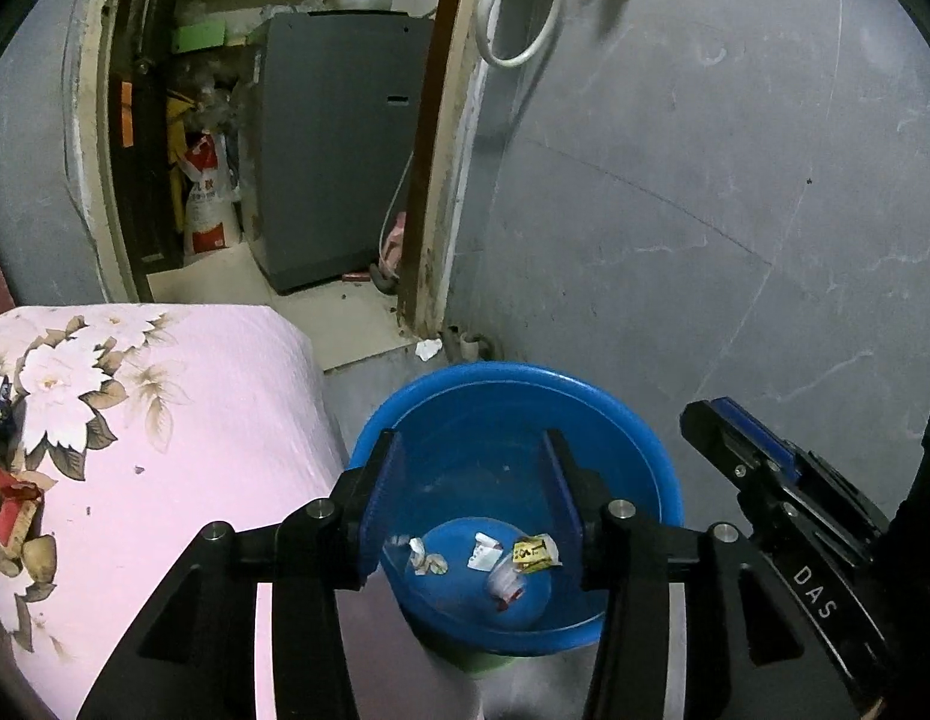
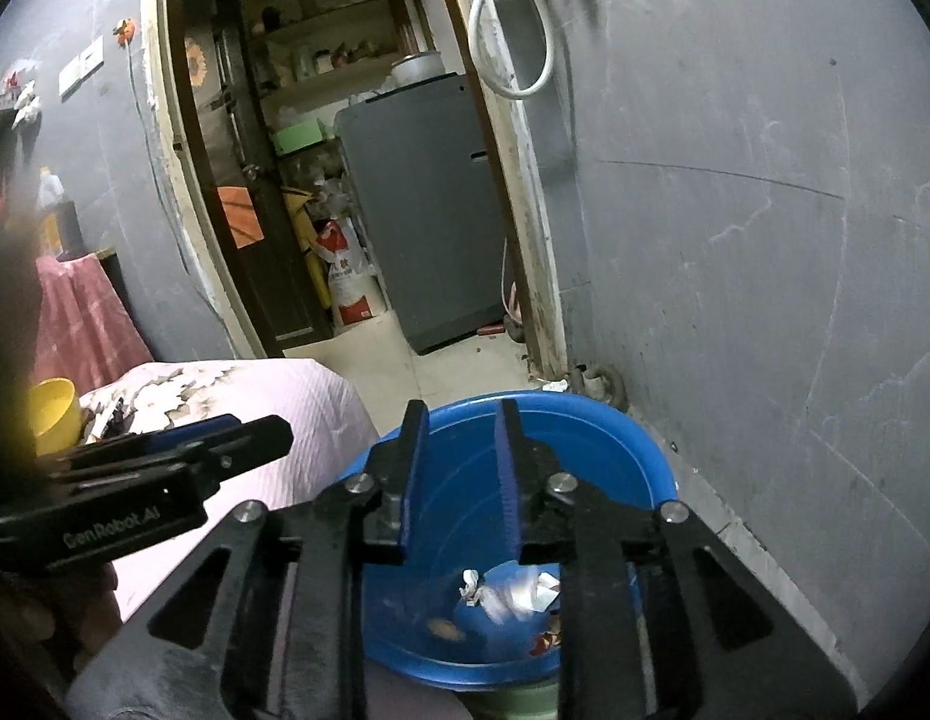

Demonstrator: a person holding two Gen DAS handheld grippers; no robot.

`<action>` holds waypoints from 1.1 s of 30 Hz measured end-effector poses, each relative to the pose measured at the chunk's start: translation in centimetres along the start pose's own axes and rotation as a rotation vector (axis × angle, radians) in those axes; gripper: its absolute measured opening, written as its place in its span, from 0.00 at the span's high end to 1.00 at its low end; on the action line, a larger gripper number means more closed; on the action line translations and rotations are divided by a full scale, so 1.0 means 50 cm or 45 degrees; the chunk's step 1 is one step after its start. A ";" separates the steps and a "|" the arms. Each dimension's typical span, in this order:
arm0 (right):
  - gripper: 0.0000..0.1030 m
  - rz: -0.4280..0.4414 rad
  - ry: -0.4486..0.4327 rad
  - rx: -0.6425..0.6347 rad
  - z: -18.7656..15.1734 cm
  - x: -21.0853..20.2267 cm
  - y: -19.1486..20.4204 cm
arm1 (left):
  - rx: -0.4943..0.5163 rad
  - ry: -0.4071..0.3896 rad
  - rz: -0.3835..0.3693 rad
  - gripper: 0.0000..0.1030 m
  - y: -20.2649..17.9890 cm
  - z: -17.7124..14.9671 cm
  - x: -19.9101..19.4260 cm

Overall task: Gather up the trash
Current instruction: 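Open both tools to drop the items into the blue basin, then move both open tools back over the trash pile on the table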

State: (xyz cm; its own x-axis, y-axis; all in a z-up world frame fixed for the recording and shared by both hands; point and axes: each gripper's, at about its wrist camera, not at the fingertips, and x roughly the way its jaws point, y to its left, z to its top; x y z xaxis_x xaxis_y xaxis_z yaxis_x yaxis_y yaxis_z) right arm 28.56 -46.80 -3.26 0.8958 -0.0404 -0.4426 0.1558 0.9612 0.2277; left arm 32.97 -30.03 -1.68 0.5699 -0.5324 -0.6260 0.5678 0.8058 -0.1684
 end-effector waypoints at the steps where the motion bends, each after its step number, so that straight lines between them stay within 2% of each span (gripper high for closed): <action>1: 0.58 -0.001 -0.006 -0.001 0.001 -0.003 0.001 | -0.006 -0.011 0.001 0.59 0.001 -0.001 -0.009; 9: 0.54 0.003 -0.077 -0.030 0.027 -0.051 0.034 | -0.037 -0.129 0.027 0.53 0.024 0.017 -0.084; 17: 0.46 0.045 -0.163 -0.082 0.054 -0.104 0.101 | -0.071 -0.260 0.105 0.44 0.072 0.028 -0.186; 22: 0.36 0.086 -0.205 -0.110 0.063 -0.130 0.158 | -0.105 -0.332 0.177 0.36 0.116 0.023 -0.254; 27: 0.20 0.132 -0.235 -0.140 0.064 -0.150 0.217 | -0.147 -0.395 0.247 0.31 0.162 0.006 -0.322; 31: 0.16 0.171 -0.249 -0.154 0.062 -0.161 0.261 | -0.175 -0.436 0.313 0.23 0.195 -0.019 -0.375; 33: 0.08 0.191 -0.256 -0.167 0.060 -0.166 0.287 | -0.189 -0.456 0.348 0.20 0.211 -0.032 -0.397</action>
State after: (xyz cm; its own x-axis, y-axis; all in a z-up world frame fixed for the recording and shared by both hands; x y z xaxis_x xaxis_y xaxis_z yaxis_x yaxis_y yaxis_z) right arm 24.61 -33.50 6.26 0.9714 0.0645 -0.2284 -0.0285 0.9871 0.1575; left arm 26.69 -10.56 7.78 0.8704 -0.3307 -0.3648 0.2925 0.9432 -0.1573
